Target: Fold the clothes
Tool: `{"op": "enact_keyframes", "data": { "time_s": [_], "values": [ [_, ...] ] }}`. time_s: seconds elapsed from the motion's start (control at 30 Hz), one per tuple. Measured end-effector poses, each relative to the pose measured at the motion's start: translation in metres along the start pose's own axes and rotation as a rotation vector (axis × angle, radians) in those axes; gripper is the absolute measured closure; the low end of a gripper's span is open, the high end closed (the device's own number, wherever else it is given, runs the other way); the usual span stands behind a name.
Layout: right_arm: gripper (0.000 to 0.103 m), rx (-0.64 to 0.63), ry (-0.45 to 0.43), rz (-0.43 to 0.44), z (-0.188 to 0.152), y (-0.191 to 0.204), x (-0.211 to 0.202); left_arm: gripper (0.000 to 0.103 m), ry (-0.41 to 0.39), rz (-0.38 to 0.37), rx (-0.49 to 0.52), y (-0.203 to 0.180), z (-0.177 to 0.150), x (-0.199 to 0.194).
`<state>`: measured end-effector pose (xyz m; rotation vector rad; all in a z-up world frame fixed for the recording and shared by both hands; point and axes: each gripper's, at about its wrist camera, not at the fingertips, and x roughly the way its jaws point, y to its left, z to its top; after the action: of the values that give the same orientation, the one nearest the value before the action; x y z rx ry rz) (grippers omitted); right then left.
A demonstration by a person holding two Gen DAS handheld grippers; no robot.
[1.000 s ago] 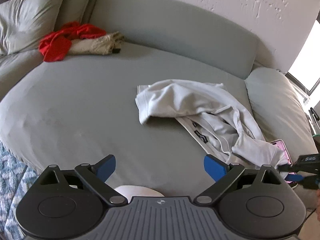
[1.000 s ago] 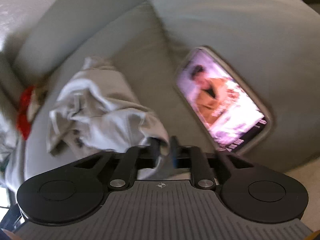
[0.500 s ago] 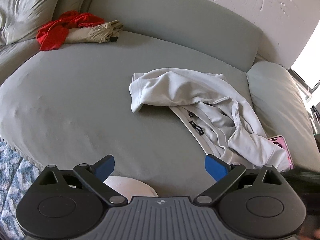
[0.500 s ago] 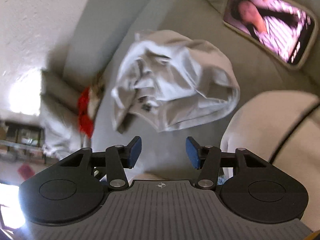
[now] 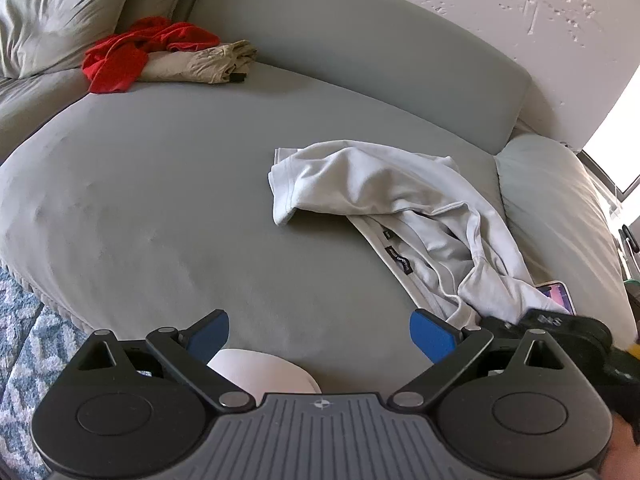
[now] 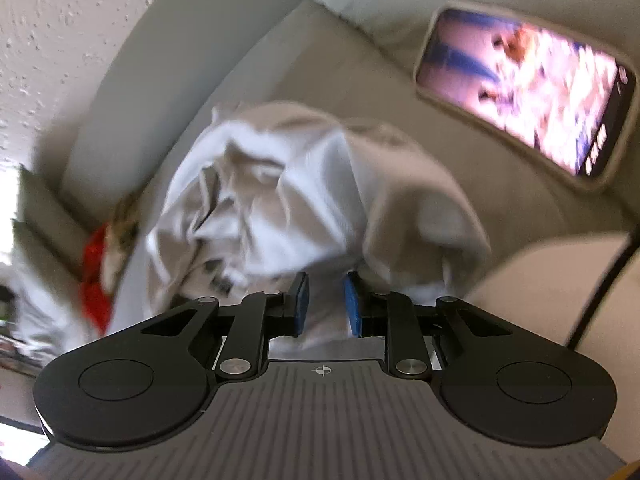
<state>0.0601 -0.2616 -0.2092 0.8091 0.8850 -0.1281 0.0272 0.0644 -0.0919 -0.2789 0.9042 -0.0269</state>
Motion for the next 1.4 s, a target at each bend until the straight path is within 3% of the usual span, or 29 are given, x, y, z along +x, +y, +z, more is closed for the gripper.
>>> {"op": "enact_keyframes", "data": {
  "time_s": [0.03, 0.1, 0.17, 0.33, 0.6, 0.73, 0.83, 0.93, 1.07, 1.23, 1.4],
  "values": [
    [0.071, -0.026, 0.004, -0.002, 0.001, 0.003, 0.0, 0.006, -0.001, 0.001, 0.0, 0.001, 0.0, -0.001],
    [0.052, -0.077, 0.013, -0.007, 0.002, 0.01, 0.0, 0.006, -0.005, 0.003, -0.002, 0.003, 0.0, -0.003],
    [0.047, -0.133, 0.037, -0.028, 0.001, 0.02, -0.002, 0.006, -0.003, 0.002, -0.009, 0.005, 0.0, -0.003],
    [0.045, -0.199, 0.102, -0.085, -0.005, 0.032, -0.016, 0.006, -0.001, -0.012, -0.027, 0.008, -0.001, -0.004],
    [0.044, -0.406, 0.112, -0.196, -0.013, 0.048, -0.023, 0.006, -0.013, -0.016, -0.032, 0.011, -0.002, -0.01],
    [0.043, -0.554, -0.043, -0.303, 0.006, 0.05, -0.049, 0.005, -0.019, -0.012, -0.044, 0.017, -0.003, -0.012],
    [0.039, -0.571, -0.128, -0.35, 0.033, 0.035, -0.072, 0.005, -0.013, 0.001, -0.058, 0.02, -0.002, -0.009],
    [0.031, -0.504, -0.058, -0.253, 0.051, 0.011, -0.079, 0.005, -0.019, -0.006, -0.056, 0.019, -0.002, -0.01],
    [0.03, -0.364, 0.044, -0.203, 0.049, -0.027, -0.077, 0.005, -0.015, -0.002, -0.049, 0.017, -0.004, -0.011],
    [0.034, -0.497, 0.067, -0.164, 0.024, -0.042, -0.08, 0.005, 0.0, -0.015, -0.044, 0.01, -0.004, -0.008],
    [0.045, -0.699, 0.013, -0.161, 0.003, -0.03, -0.064, 0.005, 0.005, -0.015, -0.022, 0.004, -0.007, -0.01]
  ]
}}
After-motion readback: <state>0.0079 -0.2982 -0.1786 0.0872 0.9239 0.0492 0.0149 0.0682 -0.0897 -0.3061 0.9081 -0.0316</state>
